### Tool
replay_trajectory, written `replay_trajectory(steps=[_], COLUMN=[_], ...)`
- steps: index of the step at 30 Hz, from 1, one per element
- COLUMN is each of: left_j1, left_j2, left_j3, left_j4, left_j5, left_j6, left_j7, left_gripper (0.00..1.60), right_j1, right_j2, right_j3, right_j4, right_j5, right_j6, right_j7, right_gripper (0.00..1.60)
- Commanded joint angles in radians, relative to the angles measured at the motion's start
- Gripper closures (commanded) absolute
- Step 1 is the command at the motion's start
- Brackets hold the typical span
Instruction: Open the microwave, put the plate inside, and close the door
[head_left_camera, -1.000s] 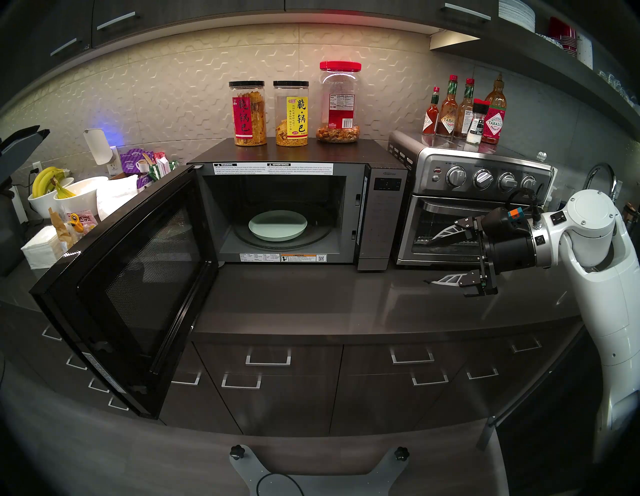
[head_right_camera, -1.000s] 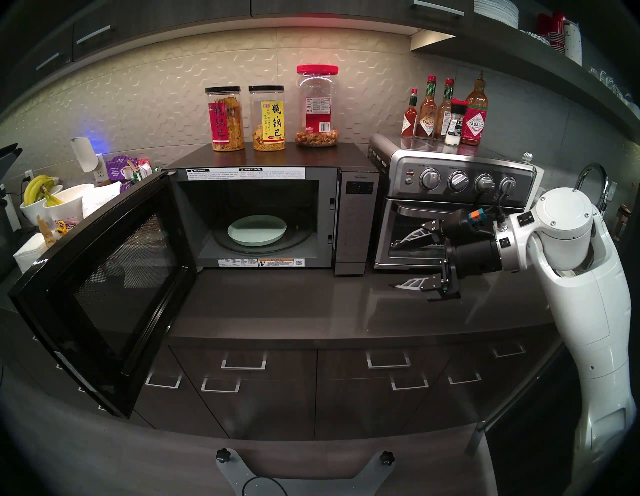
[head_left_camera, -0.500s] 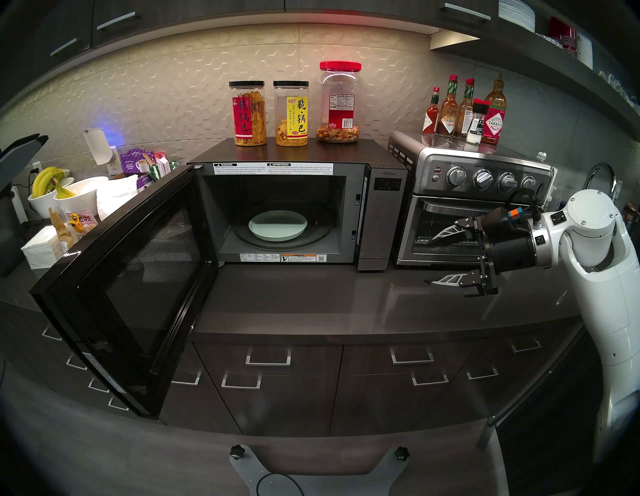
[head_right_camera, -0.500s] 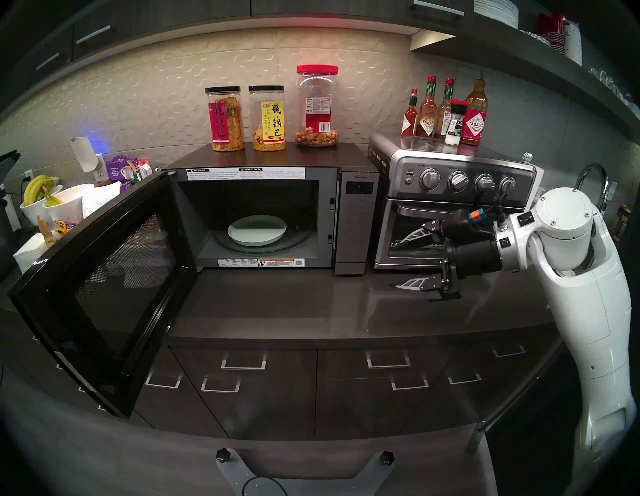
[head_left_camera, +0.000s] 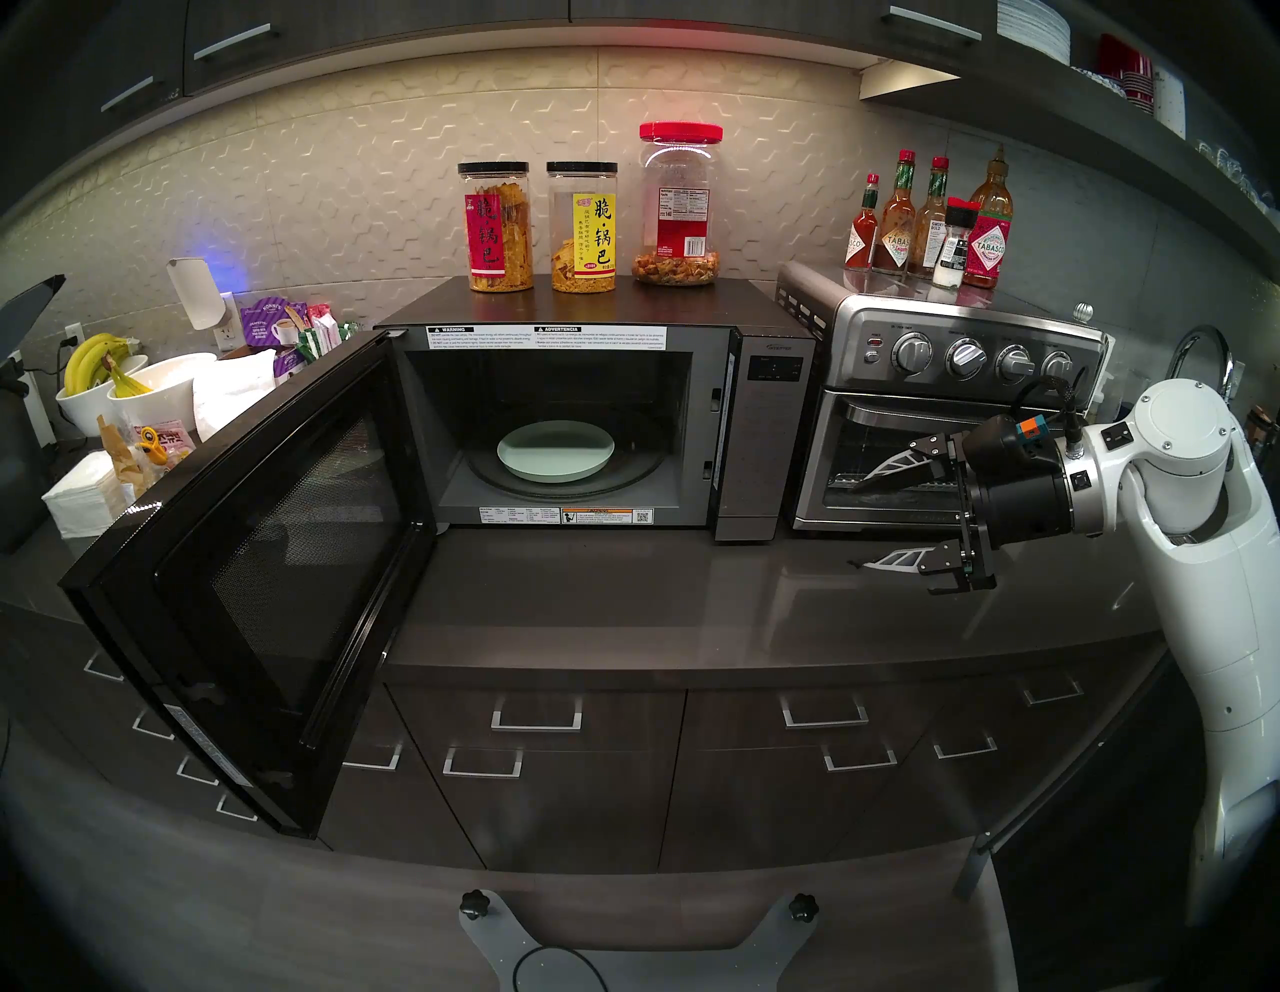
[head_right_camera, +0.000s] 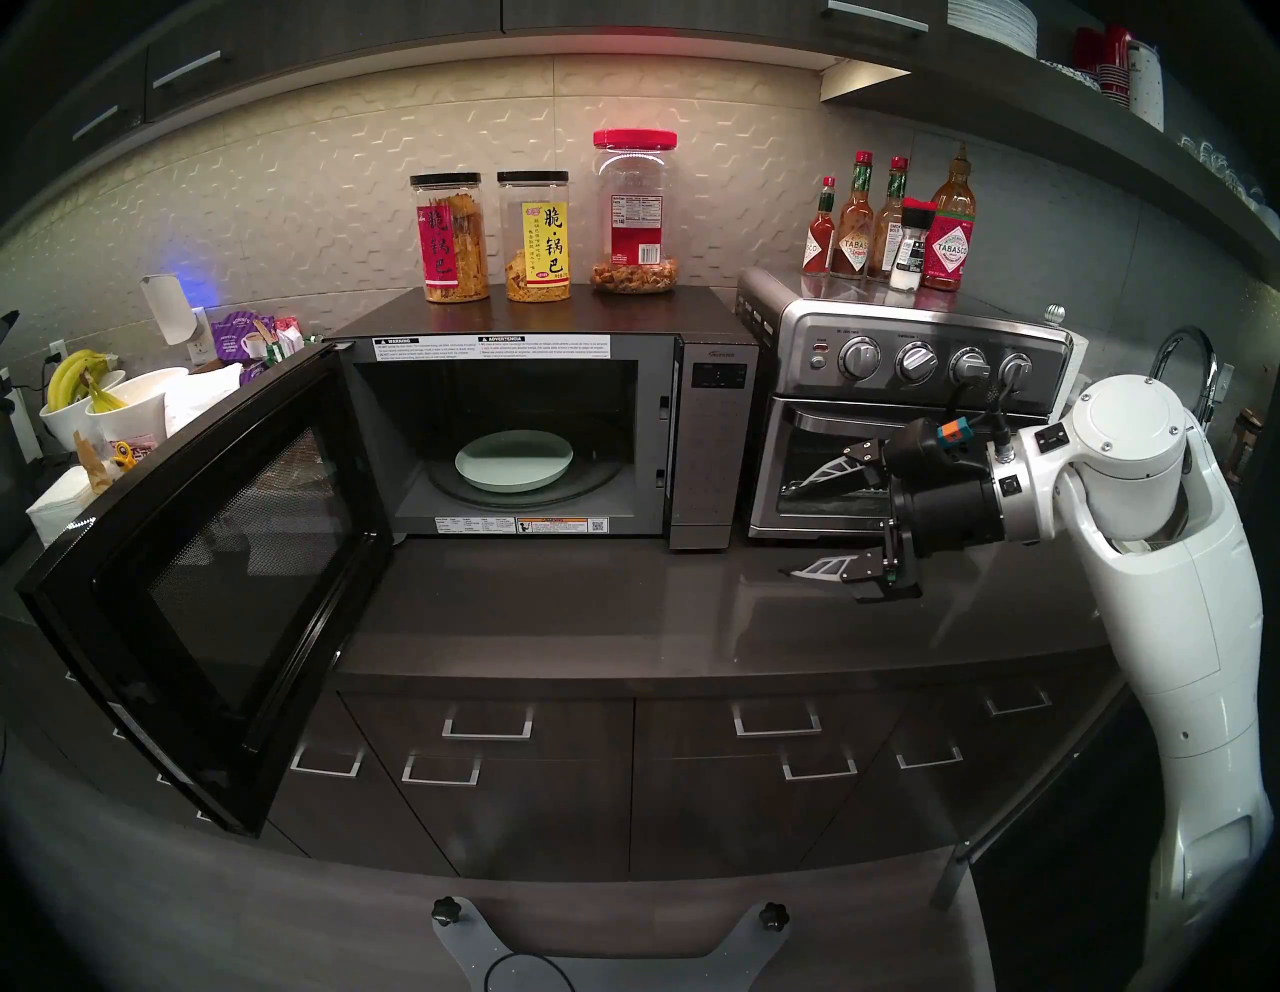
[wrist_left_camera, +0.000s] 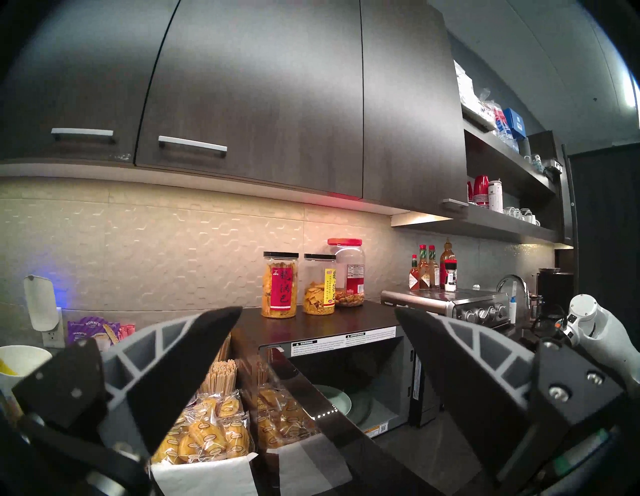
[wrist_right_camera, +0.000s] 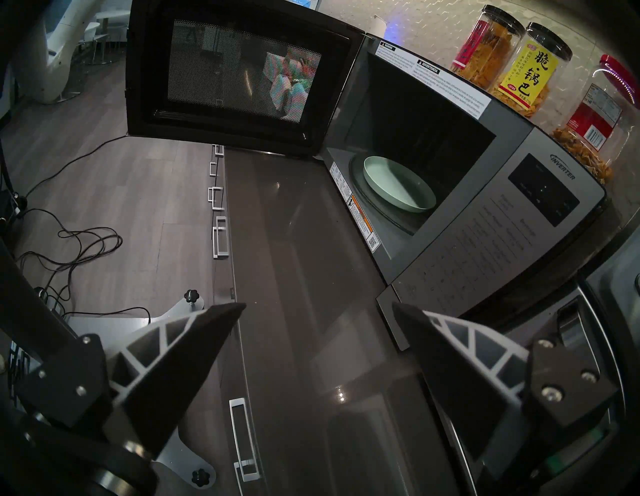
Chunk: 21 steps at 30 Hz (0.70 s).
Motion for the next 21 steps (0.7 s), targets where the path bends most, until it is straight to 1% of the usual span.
replay_trajectory(steps=[1,12,21], left_j1=[-0.005,0.034,0.085], left_j2=[0.011,0.007,-0.001], left_j3=[-0.005,-0.005,-0.005], left_j4=[0.028,0.080,0.088], left_j5=[0.022,0.091,0.131], left_j6=[-0.002,-0.002,-0.002], left_j7=[-0.072,-0.063,-0.076], left_gripper=[0.00,0.00,0.00], right_j1=[0.008,0.007,0.007], right_j2=[0.000,0.000,0.001], right_j3=[0.004,0.004,0.004], right_j4=[-0.002,-0.002,-0.002], right_j5=[0.005,0.004,0.004], right_j6=[0.001,0.000,-0.001], right_j7=[0.002,0.002,0.003], right_gripper=[0.00,0.00,0.00])
